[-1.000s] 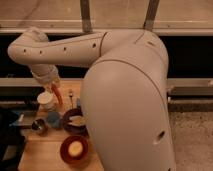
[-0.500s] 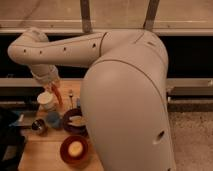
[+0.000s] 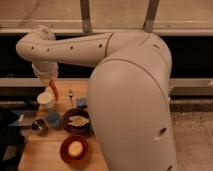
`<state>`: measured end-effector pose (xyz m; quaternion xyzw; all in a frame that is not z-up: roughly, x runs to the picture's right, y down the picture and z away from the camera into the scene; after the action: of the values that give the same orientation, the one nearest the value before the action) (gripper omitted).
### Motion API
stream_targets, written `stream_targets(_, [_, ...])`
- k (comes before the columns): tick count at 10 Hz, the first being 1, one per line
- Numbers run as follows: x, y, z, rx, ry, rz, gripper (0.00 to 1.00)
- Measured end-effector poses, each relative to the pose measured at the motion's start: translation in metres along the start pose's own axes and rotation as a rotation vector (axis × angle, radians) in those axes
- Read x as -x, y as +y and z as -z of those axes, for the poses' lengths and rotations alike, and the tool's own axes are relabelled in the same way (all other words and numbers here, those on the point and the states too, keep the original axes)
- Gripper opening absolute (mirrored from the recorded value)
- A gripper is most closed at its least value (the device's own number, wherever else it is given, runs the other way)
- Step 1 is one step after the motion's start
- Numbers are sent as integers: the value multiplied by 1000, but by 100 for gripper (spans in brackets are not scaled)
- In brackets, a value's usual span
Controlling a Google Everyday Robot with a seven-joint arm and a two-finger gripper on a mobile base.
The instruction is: Place pepper in paper cup
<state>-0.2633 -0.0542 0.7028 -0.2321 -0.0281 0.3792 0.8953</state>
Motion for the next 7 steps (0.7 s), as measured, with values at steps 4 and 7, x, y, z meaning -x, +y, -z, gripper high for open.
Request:
stream_targets(4, [32, 0, -26, 164, -139, 72, 0])
stream_targets(7, [33, 1, -50, 230, -198, 105, 0])
